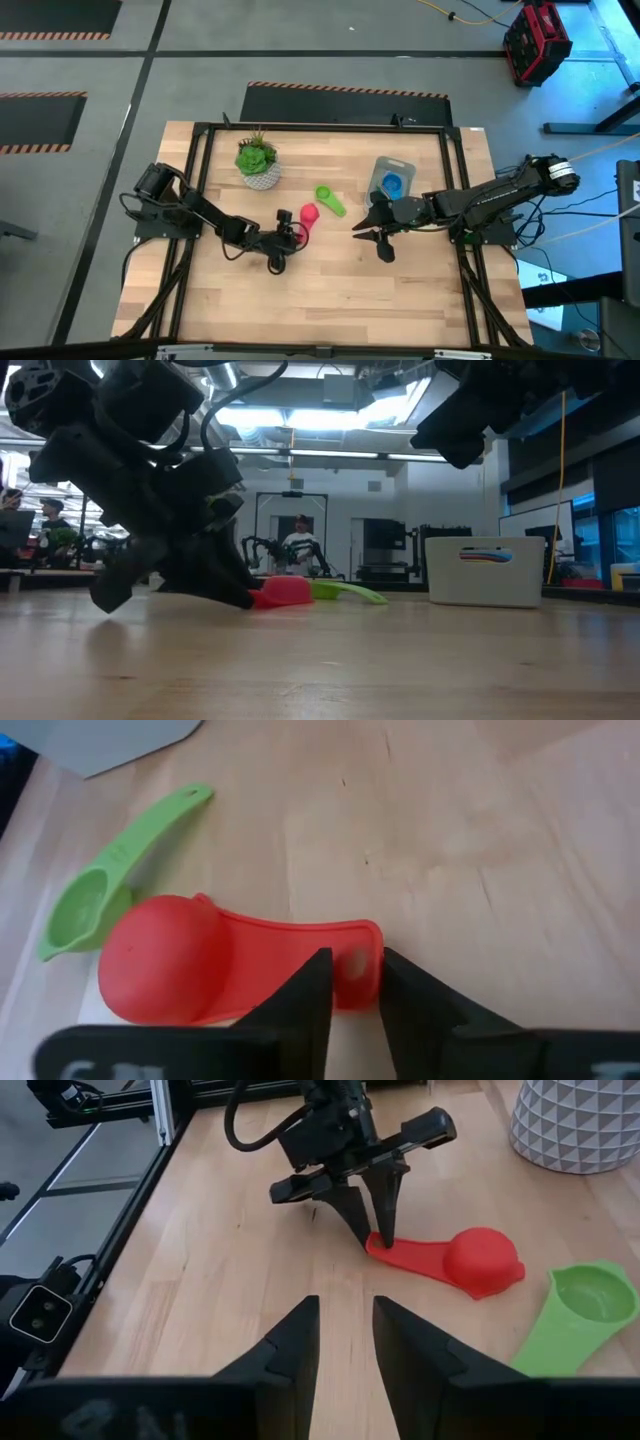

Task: Nest measuring cups in basket
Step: Stack the red measuring cup on top of the light blue measuring cup in the gray bin

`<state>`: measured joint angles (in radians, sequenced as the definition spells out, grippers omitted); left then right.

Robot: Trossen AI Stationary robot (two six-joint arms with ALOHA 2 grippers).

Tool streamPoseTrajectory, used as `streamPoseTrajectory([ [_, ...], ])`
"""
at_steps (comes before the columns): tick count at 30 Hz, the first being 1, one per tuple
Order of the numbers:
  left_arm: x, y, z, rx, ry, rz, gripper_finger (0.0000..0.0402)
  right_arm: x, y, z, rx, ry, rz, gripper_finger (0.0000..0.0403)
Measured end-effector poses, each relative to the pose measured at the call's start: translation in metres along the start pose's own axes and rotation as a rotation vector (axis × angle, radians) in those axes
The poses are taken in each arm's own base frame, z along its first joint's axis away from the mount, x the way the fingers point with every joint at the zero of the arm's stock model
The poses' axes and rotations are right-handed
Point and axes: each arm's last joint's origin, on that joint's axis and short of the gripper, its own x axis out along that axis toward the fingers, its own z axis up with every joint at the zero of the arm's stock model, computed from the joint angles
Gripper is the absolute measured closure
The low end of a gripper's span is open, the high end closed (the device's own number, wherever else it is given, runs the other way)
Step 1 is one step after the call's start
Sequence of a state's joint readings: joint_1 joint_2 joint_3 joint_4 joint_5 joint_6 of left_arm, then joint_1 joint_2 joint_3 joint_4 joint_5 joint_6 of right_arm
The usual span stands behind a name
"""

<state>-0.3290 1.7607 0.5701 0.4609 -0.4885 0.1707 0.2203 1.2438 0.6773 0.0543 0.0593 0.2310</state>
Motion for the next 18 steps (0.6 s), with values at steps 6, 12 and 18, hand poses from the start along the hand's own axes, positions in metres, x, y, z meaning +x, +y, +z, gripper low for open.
streamPoseTrajectory([
  [6, 0.0, 0.0, 0.0, 0.003, 0.0, 0.011, 0.0373, 0.0, 0.0, 0.0, 0.0, 0.001, 0.0, 0.0302],
  [12, 0.0, 0.001, 0.002, -0.007, -0.012, 0.03, 0.0395, 0.0, 0.0, 0.0, 0.0, 0.001, 0.0, 0.0302],
  [18, -0.001, 0.003, 0.012, -0.095, -0.117, 0.05, 0.0398, 0.0, 0.0, 0.0, 0.0, 0.001, 0.0, 0.0302],
])
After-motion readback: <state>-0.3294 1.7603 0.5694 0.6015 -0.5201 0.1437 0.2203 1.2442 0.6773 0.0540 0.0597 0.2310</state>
